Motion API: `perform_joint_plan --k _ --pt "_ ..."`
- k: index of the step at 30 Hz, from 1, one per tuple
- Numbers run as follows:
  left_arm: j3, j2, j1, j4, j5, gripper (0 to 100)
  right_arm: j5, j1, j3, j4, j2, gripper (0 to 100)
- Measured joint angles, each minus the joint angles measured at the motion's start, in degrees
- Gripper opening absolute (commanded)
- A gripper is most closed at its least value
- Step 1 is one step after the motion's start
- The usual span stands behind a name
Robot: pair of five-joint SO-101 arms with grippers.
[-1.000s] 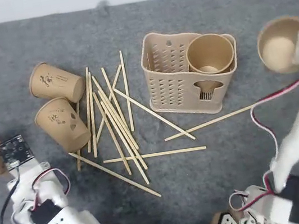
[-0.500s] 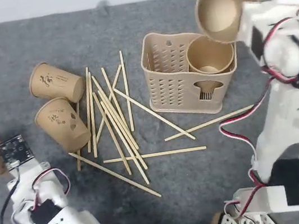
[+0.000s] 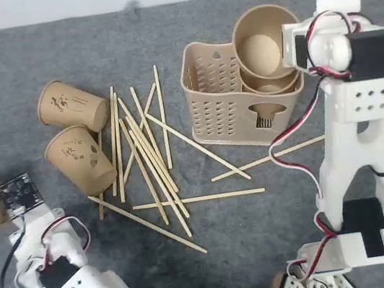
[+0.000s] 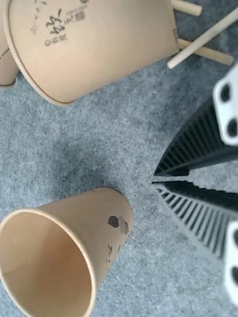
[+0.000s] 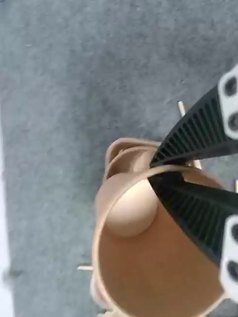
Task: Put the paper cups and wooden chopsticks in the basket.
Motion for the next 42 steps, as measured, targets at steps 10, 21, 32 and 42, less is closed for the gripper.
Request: perform_joint_plan --k 10,21,32,42 --pt "0.0 0.0 0.0 0.0 0.0 2 3.0 1.7 3.0 0.0 -0.4 0.8" --pt "0.0 0.0 -0.1 0.0 0.0 2 4.2 1.4 3.3 0.0 -6.6 0.8" --pt "0.0 0.0 -0.1 0.0 0.0 2 5.1 0.4 3.3 0.0 -0.3 6.0" --pt "0.0 0.0 -0.1 0.0 0.0 2 5.1 0.6 3.3 0.1 -3.4 17.5"
